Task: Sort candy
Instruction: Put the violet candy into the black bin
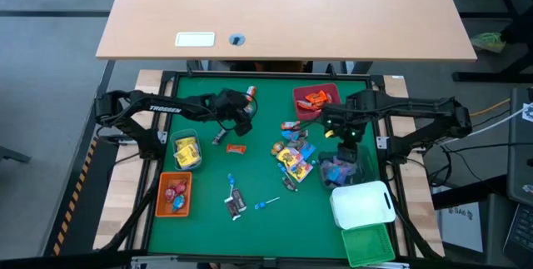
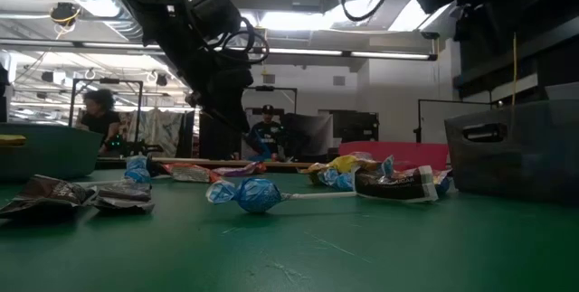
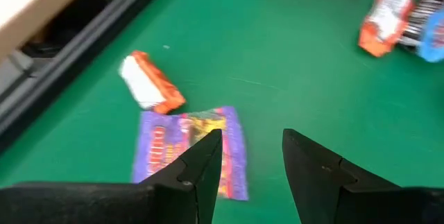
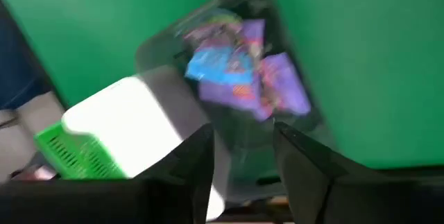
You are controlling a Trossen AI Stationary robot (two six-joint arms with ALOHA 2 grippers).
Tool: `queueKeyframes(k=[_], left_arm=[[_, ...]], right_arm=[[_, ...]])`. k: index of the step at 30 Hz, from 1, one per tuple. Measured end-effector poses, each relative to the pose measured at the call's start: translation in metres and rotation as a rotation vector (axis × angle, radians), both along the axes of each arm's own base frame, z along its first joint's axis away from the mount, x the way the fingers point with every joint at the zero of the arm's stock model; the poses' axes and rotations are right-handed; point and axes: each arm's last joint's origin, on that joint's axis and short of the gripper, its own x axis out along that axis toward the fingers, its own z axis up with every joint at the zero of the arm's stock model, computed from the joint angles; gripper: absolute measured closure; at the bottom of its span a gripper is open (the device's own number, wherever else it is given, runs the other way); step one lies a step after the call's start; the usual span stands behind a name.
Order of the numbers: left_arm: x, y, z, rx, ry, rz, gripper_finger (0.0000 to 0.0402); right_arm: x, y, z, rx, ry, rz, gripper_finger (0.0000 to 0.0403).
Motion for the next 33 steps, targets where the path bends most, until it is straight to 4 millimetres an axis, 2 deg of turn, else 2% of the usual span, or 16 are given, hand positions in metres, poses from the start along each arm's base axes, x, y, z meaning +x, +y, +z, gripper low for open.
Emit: queueKeyframes(k=[7, 14, 20, 28, 33], left_arm=[[0.005, 0.005, -0.011, 0.011, 0.009, 0.022, 0.0261], [0.012, 0.017, -0.042, -0.010, 0.059, 0.049, 0.0261], [0.013, 0.030, -0.068, -0.047, 0.097, 0.073, 0.0261], [0.014, 0.037, -0.078, -0.087, 0.096, 0.068, 0.0266], [0.013, 0.036, -0.079, -0.106, 0.096, 0.053, 0.0305]], right_arm=[[0.013, -0.003, 0.001, -0.068, -0.131, -0.003, 0.0253], [0.022, -0.003, 0.003, -0.086, -0.247, 0.051, 0.0253], [0.025, -0.004, 0.004, -0.094, -0.281, 0.074, 0.0253], [0.025, -0.004, 0.004, -0.095, -0.285, 0.075, 0.0253], [0.029, -0.004, 0.005, -0.107, -0.328, 0.109, 0.0253]])
